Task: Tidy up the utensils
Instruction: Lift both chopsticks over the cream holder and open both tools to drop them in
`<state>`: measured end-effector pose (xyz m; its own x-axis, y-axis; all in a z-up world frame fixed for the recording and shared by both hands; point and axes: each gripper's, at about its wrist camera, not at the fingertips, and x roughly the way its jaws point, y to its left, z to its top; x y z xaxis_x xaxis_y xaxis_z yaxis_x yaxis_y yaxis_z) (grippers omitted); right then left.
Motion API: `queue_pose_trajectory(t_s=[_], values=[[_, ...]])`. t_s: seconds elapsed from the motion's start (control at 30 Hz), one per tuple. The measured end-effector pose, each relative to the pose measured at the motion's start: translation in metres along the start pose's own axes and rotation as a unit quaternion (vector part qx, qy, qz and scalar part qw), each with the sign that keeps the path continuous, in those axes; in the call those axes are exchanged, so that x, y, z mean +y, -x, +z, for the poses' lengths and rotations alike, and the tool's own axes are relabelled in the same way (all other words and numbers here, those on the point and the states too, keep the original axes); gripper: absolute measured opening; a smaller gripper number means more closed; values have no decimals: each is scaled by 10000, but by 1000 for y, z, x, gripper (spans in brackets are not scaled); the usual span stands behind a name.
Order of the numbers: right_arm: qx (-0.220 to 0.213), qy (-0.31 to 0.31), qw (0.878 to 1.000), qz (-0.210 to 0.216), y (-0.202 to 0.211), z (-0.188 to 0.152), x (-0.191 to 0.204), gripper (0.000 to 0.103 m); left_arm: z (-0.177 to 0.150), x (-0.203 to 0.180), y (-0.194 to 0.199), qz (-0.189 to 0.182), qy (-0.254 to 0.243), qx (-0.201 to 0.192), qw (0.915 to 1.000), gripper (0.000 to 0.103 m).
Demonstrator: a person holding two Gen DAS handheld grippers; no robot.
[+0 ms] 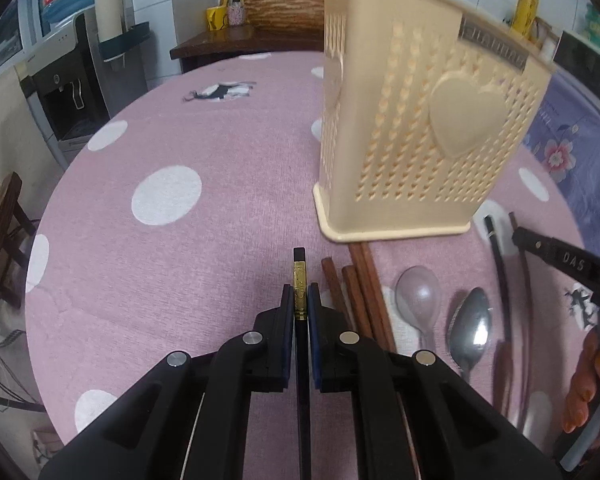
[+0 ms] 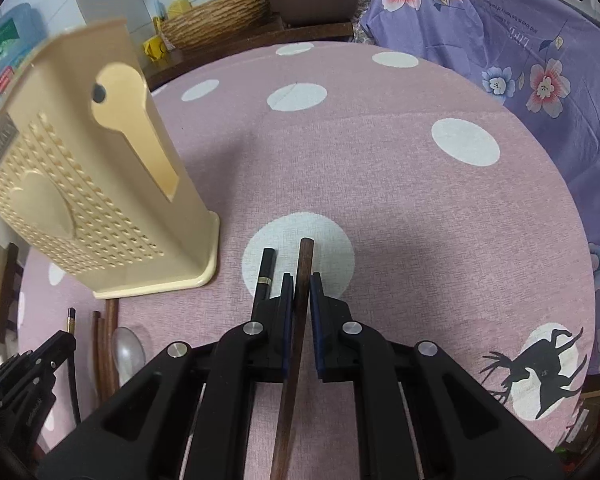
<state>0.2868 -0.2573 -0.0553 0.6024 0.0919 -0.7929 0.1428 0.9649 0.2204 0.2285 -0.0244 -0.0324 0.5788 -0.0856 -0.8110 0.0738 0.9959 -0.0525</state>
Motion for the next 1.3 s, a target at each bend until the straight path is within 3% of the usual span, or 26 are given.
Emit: queue_pose_trajectory(t_s=[0.3,0.47,0.6,1.03,1.3], values=[[-960,169,9937,545,87,17,-4,8,25,21,91,-460,192,-1056,9932,8],[-1452,338,9867,653,135,25,-9,8,34,29,124,-411,146,-1473,9881,8],[-1722,527,9817,621,158,28,-10,8,38,36,129,-398,194,-1577,9865,8],[-1933,684,9772,557,181,48,-8,8,59,52,146,-247,179,-1878,9817,8],[-2381,802,9667,485,221,108,19,8,116,52,190,-233,249,-2367,9710,8]])
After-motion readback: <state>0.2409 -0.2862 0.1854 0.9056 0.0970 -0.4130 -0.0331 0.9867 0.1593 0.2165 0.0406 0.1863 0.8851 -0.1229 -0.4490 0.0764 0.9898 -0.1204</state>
